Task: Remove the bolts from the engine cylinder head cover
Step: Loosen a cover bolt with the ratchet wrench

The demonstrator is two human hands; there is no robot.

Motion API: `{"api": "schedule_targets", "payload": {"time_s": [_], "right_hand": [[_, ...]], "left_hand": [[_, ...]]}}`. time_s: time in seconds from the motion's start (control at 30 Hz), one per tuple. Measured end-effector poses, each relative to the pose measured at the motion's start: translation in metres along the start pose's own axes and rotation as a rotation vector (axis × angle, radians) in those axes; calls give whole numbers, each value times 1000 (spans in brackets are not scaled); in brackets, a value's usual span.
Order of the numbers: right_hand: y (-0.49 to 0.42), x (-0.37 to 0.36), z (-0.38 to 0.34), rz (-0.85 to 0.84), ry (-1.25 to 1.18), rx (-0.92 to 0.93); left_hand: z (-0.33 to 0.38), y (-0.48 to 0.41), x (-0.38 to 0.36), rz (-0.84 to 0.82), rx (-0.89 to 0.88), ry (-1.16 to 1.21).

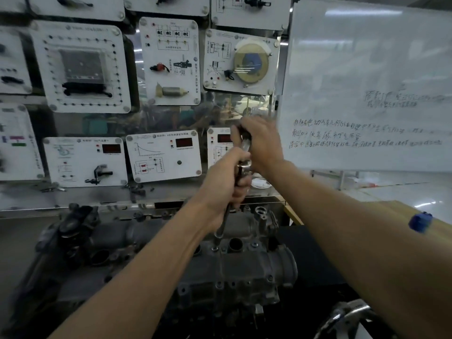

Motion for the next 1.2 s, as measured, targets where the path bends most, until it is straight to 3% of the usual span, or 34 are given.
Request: {"api": "schedule_targets", "payload": {"time_s": [0.07, 0.13, 0.23, 0.33, 0.37, 0.43, 0.5, 0.57, 0.7, 0.83, 0.9, 1.0, 1.1, 1.2], "right_hand": [[0, -4, -8, -220, 308, 28], [-1, 30, -12, -290, 575, 68], [11, 86, -61, -170, 518, 246], [13, 60, -32, -383, 534, 159], [11, 46, -11, -422, 506, 72], [2, 27, 8, -327, 336, -30], [-1, 22, 5, -191, 191, -25], [3, 20, -2, -209, 215, 20], [24, 56, 5, -380, 514, 48], [36, 71, -7, -343, 469, 8], [32, 53, 9, -302, 391, -92], [27, 42, 21, -98, 119, -135], [23, 59, 23, -13, 68, -81], [7, 112, 25, 166, 215, -27]], "left_hand": [[2, -10, 28, 126, 43, 111], [1, -16, 50, 200, 102, 162], [0, -21, 55, 241, 88, 94], [4, -14, 53, 231, 18, 56], [5, -9, 46, 169, -3, 51], [6, 2, 14, -44, -17, 21], [2, 11, -16, -230, 4, -60], [2, 11, -25, -295, 13, -70], [4, -14, 18, 31, 93, 96], [7, -19, 35, 301, -32, -34], [5, -11, 17, 189, -97, -135], [0, 6, -20, -68, -103, -197], [12, 2, -14, 26, -100, -26], [28, -8, -22, 11, -107, 184]]}}
Point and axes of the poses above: each hand's wrist, its own y-axis away from the middle knuckle, its own x-axis out of the back of the hand, z = x × y, the point moved 10 cm from there along -y, towards the middle knuckle, and after that the axes turned 11 degrees about z, right-handed, at the moved point
